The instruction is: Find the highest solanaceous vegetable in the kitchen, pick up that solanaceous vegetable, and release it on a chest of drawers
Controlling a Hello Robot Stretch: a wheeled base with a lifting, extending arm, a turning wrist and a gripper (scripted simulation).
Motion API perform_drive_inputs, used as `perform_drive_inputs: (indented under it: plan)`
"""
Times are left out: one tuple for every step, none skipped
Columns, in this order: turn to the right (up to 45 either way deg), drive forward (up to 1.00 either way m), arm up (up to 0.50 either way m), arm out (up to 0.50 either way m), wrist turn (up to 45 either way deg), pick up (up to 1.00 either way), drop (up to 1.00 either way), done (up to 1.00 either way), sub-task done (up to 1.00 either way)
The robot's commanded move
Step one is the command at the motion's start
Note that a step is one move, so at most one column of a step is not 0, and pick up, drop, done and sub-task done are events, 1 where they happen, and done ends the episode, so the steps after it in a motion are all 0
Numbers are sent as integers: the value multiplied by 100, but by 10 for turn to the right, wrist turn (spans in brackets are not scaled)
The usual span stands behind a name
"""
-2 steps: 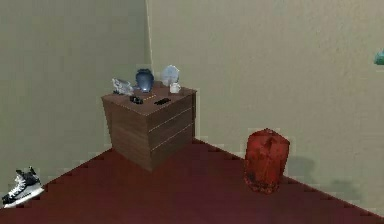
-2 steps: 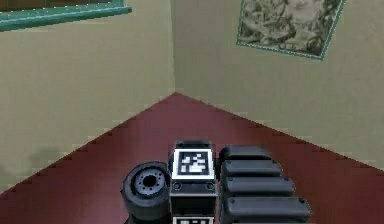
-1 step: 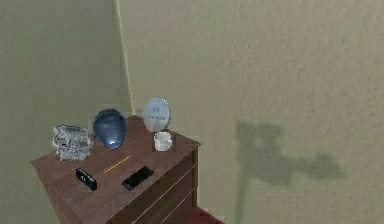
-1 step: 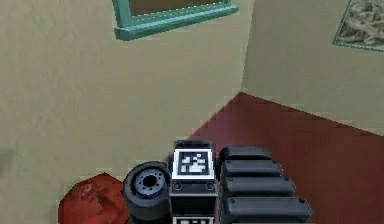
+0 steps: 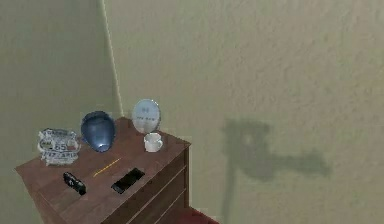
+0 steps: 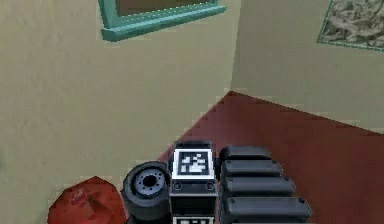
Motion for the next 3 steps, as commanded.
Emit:
perform_drive_inputs:
  plan:
    - [0, 20, 0, 0, 0, 0, 0, 0, 0]
    - [450, 0, 0, 0, 0, 0, 0, 0, 0]
    - [450, 0, 0, 0, 0, 0, 0, 0, 0]
